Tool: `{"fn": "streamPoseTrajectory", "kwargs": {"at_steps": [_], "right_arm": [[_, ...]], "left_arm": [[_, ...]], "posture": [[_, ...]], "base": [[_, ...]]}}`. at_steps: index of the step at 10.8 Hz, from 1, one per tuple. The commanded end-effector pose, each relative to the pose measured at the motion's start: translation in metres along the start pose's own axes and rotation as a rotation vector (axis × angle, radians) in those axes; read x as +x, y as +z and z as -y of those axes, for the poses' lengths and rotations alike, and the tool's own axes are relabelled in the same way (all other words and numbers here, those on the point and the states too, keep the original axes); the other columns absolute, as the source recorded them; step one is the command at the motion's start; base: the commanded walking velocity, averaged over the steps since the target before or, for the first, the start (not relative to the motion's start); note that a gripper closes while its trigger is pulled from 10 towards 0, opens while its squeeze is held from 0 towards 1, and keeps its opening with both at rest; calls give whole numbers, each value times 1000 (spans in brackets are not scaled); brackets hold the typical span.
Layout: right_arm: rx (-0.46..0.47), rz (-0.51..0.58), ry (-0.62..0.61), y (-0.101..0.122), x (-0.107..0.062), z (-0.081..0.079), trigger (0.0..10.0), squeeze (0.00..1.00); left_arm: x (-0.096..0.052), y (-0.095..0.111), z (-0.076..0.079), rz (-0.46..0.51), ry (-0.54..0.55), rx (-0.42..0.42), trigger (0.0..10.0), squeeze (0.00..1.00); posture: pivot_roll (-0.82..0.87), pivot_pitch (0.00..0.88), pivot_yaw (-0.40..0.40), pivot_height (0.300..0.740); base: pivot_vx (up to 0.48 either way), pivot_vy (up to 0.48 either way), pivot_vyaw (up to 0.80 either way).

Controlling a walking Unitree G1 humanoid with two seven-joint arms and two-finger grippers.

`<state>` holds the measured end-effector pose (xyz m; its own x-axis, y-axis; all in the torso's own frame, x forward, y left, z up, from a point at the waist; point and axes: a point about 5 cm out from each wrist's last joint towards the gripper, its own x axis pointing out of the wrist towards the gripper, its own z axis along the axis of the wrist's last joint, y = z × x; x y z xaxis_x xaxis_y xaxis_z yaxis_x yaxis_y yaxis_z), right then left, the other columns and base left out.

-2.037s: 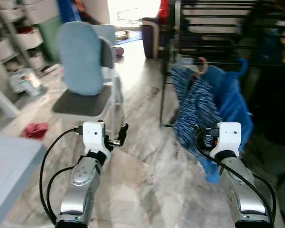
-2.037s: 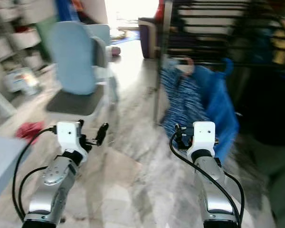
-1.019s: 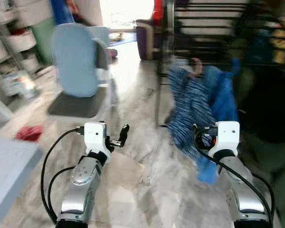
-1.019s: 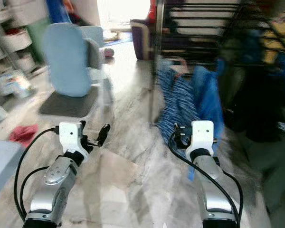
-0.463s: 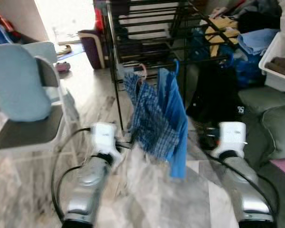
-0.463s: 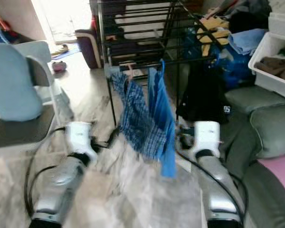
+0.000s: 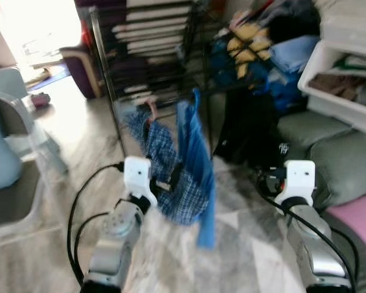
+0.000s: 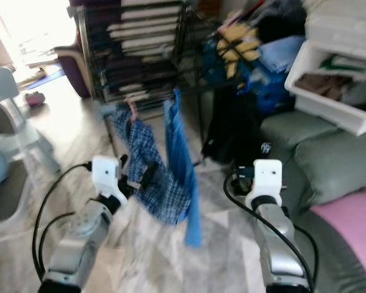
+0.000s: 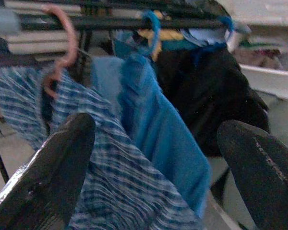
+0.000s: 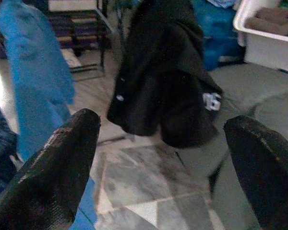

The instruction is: Hang hanger

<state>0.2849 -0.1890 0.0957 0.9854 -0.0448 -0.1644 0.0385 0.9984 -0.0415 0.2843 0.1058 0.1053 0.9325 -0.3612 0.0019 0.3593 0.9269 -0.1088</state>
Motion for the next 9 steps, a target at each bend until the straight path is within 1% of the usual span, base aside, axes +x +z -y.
{"fn": "streamPoseTrajectory", "kwargs": {"at_steps": [1,3,6,7,9], "right_arm": [[5,11,47,4,0,-11,10000,0],[-20,9,52,4,1,-11,10000,0],[-28,-1,53,2,1,-12,10000,0],[-36,1,44,3,0,-11,10000,0],[-36,-5,40,2,0,-11,10000,0]], "left_arm": [[-6,-5,-10,-28,37,-2,10000,0],[-5,-5,-8,-25,34,-2,10000,0],[-4,-6,-6,-36,21,17,10000,0],[-4,-6,-5,-40,11,33,10000,0],[-4,-7,-5,-48,16,49,10000,0]], "posture": [[-114,0,45,740],[-113,0,45,740],[-113,0,45,740],[-114,0,47,740],[-114,0,51,740]], "base": [[0,461,0],[0,459,0],[303,368,0],[401,262,0],[412,0,0]]}}
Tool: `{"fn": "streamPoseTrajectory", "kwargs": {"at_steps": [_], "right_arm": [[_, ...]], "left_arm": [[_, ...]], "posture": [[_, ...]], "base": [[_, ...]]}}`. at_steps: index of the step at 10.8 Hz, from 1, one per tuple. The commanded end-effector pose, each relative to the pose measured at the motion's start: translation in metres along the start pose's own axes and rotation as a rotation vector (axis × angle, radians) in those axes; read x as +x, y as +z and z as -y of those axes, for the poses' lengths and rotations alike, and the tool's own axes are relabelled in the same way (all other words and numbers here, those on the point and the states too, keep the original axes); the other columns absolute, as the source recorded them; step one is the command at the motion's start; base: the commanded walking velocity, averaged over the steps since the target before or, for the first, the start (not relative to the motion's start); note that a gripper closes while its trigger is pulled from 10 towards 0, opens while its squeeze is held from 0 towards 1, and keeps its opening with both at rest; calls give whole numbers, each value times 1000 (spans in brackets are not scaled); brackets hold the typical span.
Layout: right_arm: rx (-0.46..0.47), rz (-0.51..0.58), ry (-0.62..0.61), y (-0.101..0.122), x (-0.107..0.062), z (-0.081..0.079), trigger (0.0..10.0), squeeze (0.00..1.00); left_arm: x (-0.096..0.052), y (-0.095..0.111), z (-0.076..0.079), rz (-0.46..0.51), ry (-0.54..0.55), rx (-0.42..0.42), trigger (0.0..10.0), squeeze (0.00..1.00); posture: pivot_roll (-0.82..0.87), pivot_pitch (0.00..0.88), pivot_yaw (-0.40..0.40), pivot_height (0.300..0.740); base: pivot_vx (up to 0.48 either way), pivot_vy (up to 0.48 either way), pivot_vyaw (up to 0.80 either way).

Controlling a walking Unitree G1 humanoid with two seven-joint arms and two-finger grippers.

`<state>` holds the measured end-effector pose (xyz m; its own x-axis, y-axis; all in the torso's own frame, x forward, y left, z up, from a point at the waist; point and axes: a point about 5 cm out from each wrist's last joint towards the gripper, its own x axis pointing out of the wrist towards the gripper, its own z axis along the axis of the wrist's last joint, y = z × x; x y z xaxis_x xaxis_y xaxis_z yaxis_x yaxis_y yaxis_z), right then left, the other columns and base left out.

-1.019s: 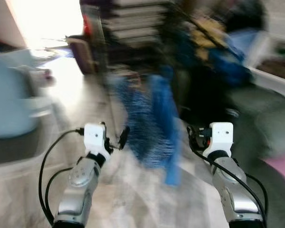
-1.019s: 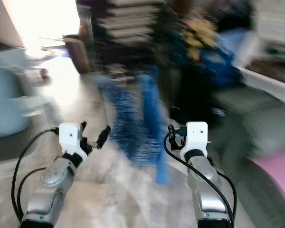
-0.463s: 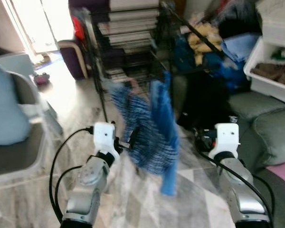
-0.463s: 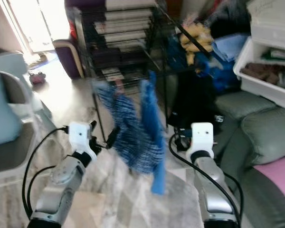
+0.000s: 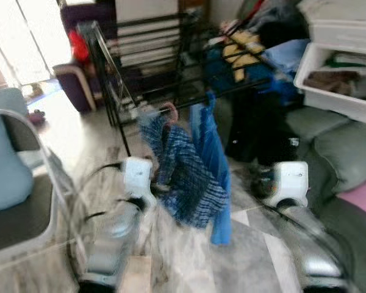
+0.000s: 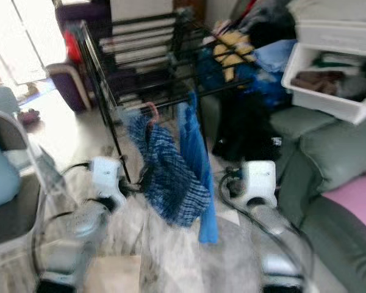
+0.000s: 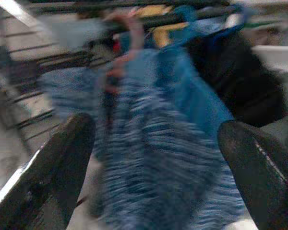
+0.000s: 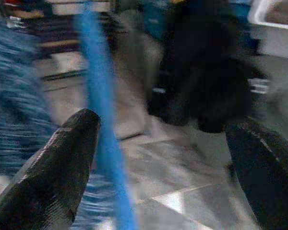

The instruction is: Hang hanger

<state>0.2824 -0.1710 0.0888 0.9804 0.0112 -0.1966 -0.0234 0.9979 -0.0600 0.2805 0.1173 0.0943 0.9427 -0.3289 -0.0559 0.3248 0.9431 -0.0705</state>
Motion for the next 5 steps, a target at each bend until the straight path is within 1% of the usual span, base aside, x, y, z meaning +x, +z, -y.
{"fn": "streamPoseTrajectory", "kwargs": {"at_steps": [1,2,3,5], "right_arm": [[-19,23,-18,8,2,7,10000,0],[-45,34,-20,9,1,5,10000,0],[-83,61,-51,11,1,7,10000,0],[-72,72,-29,14,3,7,10000,0]], "left_arm": [[4,5,5,15,-9,-2,10000,0],[3,6,3,24,8,15,10000,0],[-1,8,-6,39,89,53,10000,0],[-12,6,-21,35,170,62,10000,0]], "posture": [[-114,0,51,740],[-105,0,50,740],[-96,0,47,740],[-73,0,30,740]], "base": [[0,0,0],[0,0,0],[0,0,0],[0,0,0]]}}
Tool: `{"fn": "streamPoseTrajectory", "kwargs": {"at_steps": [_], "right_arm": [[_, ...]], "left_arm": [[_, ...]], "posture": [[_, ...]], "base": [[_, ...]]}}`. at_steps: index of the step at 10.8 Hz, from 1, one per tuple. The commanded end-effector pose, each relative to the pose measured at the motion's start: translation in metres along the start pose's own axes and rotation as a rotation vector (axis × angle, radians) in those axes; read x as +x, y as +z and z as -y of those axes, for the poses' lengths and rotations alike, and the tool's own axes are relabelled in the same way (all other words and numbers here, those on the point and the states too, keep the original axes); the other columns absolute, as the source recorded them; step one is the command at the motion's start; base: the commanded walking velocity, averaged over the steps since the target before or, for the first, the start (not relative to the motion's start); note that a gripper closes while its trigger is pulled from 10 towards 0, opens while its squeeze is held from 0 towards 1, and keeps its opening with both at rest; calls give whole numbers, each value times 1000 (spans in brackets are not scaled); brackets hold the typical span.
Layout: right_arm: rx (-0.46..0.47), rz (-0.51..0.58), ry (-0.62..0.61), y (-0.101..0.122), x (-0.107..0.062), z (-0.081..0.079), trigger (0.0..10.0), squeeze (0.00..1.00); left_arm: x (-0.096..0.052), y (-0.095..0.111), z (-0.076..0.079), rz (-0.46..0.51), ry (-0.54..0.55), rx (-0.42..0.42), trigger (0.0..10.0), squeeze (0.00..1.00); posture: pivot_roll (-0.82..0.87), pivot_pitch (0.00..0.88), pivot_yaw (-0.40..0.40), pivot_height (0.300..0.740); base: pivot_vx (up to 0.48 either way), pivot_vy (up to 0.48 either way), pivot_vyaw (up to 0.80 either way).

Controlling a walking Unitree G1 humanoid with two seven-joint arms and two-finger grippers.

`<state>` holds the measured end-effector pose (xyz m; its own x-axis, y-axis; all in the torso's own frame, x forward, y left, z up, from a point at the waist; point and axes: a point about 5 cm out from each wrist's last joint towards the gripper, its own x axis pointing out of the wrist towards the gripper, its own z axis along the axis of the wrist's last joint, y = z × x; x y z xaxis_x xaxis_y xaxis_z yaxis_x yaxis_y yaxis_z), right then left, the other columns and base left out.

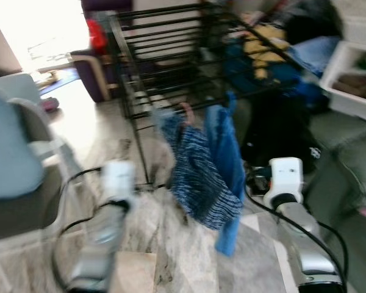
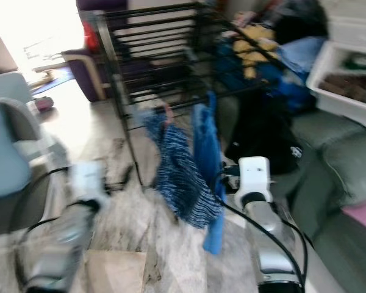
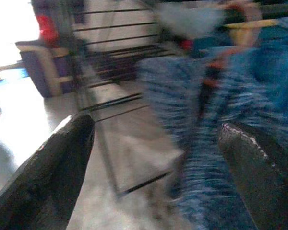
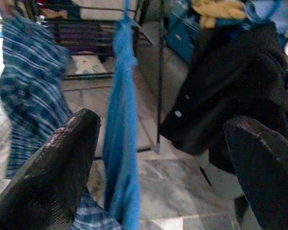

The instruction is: Hang hanger

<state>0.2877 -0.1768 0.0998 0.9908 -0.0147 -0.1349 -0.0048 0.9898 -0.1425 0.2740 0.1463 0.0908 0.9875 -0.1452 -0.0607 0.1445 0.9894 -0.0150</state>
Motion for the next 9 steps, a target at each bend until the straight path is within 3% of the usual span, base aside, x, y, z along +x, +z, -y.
{"fn": "streamPoseTrajectory", "kwargs": {"at_steps": [1,3,5,9], "right_arm": [[-15,-3,4,2,2,0,10000,0],[-20,27,50,7,4,-7,10000,0],[21,18,11,4,-1,-3,10000,0],[65,14,51,1,1,-15,10000,0]], "left_arm": [[0,6,0,28,10,19,10000,0],[-4,7,1,49,3,10,10000,0],[-8,0,1,17,6,8,10000,0],[-2,8,-6,49,52,27,10000,0]], "posture": [[-65,0,19,740],[-77,0,31,740],[-86,0,43,740],[-41,0,12,740]], "base": [[0,0,0],[0,0,0],[0,0,0],[0,0,0]]}}
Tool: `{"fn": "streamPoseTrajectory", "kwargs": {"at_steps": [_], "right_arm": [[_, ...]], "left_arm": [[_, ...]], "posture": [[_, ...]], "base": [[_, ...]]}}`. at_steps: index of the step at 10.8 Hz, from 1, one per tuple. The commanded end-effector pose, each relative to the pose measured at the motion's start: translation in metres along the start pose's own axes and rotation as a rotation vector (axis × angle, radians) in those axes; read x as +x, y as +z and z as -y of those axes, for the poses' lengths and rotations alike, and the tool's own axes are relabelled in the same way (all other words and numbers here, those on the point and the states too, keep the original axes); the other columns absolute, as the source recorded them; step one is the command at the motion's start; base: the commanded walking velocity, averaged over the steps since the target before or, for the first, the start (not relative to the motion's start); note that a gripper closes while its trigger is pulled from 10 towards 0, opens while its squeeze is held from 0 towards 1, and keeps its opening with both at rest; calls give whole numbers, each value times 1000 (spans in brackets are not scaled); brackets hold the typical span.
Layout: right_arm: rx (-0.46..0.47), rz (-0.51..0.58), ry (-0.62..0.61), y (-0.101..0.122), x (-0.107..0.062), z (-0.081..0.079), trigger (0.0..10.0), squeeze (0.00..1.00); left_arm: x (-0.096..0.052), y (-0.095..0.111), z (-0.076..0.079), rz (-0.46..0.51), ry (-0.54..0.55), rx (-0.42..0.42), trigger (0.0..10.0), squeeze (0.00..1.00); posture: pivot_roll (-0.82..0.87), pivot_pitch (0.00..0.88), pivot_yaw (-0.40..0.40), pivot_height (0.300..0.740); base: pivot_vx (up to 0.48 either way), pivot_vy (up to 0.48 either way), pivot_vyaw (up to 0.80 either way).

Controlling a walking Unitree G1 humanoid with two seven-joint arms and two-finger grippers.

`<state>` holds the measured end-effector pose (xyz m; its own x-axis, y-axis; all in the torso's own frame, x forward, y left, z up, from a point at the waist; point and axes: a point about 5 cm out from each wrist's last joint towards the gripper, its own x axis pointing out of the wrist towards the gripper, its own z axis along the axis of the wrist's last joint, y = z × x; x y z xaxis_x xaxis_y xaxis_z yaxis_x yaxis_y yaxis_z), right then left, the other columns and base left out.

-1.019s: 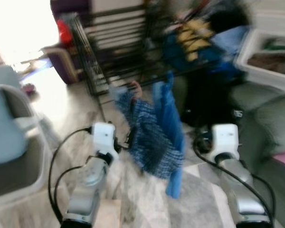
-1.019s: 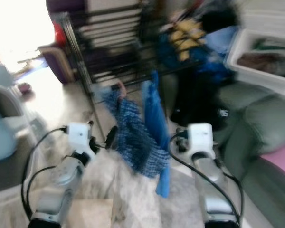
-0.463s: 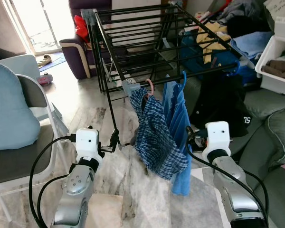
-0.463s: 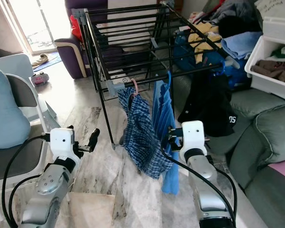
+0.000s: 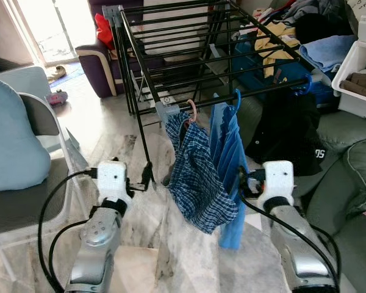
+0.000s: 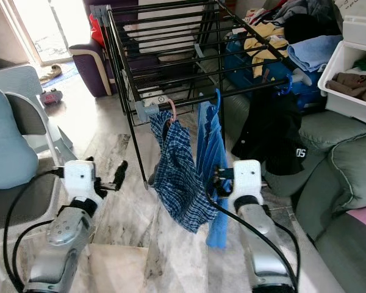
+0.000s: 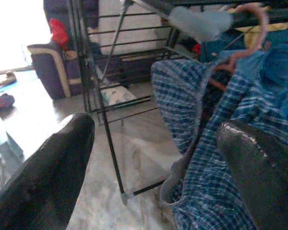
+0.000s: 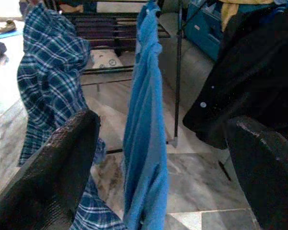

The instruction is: Hang hanger

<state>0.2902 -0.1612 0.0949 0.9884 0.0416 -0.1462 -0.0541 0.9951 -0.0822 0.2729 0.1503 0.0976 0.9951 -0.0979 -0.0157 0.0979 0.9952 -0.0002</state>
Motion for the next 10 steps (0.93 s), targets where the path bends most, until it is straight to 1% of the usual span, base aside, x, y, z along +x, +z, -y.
{"fn": "streamPoseTrajectory", "kwargs": {"at_steps": [1,3,4,5,6,7,8,9,10], "right_arm": [[6,32,27,9,7,-5,10000,0],[12,49,42,16,19,-10,10000,0],[24,61,45,20,24,-13,10000,0],[29,67,52,21,24,-15,10000,0],[22,51,64,16,21,-13,10000,0],[4,53,81,17,21,-11,10000,0],[-1,61,74,21,25,-8,10000,0],[-2,71,66,24,27,-6,10000,0],[0,82,53,28,28,-3,10000,0]], "left_arm": [[-2,4,-8,10,38,13,10000,0],[-1,5,-16,9,56,22,10000,0],[4,11,-20,12,52,33,10000,0],[5,17,-19,27,47,39,10000,0],[2,20,-13,34,51,27,10000,0],[-2,20,-8,38,58,15,10000,0],[-3,18,-7,31,72,-2,10000,0],[-1,18,-5,31,69,-4,10000,0],[6,23,-2,46,56,-7,10000,0]], "posture": [[-10,0,-8,740],[33,0,-14,740],[61,0,-10,740],[68,0,-20,740],[74,0,-40,740],[66,0,-58,740],[54,0,-55,740],[46,0,-51,740],[30,0,-42,740]], "base": [[0,0,0],[0,0,0],[0,0,0],[0,0,0],[0,0,0],[0,0,0],[0,0,0],[0,0,0],[0,0,0]]}}
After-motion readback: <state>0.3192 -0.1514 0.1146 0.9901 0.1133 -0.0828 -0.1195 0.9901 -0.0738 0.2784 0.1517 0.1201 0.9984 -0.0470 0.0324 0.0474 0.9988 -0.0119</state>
